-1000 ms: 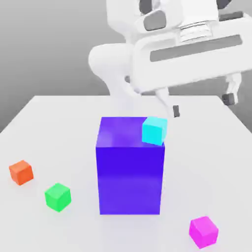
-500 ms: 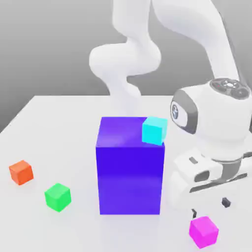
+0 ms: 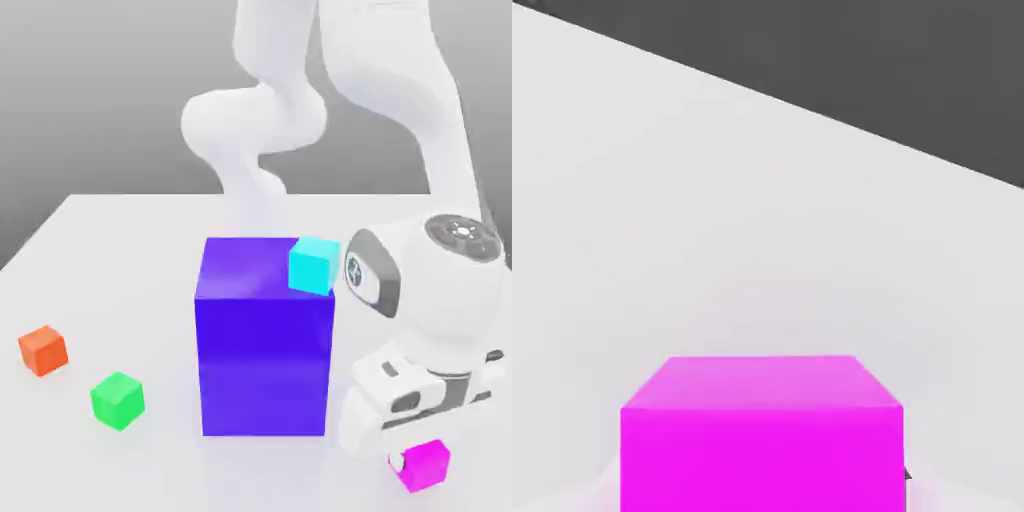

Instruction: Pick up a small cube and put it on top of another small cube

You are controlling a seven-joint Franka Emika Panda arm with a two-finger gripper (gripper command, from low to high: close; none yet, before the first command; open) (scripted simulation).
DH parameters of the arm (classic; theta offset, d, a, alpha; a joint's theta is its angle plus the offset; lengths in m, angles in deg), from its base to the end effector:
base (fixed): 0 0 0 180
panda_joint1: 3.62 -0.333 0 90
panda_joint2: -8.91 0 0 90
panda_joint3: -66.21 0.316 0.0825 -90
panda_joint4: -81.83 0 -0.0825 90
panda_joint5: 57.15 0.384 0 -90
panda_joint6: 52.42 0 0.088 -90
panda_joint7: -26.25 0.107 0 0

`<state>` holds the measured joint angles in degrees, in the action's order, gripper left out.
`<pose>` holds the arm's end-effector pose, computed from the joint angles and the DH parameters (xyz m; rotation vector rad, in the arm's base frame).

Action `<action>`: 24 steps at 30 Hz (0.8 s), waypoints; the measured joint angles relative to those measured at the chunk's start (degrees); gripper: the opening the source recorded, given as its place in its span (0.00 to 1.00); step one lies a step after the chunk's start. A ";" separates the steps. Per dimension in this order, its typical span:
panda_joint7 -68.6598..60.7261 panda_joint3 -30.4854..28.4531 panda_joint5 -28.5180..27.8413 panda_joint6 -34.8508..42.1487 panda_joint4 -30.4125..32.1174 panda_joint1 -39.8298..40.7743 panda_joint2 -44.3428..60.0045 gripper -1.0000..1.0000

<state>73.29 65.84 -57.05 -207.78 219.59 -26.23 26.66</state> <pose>0.4600 0.1879 0.1863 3.0654 -0.6760 -0.0023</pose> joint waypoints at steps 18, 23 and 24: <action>-53.58 -19.72 -8.24 9.10 11.31 34.22 -19.56 0.00; -60.98 -20.18 -4.11 2.72 19.63 32.62 -22.62 0.00; -61.71 -20.21 -3.30 2.01 19.85 32.37 -22.21 0.00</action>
<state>11.58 45.63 -60.35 -205.77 239.43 6.14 4.45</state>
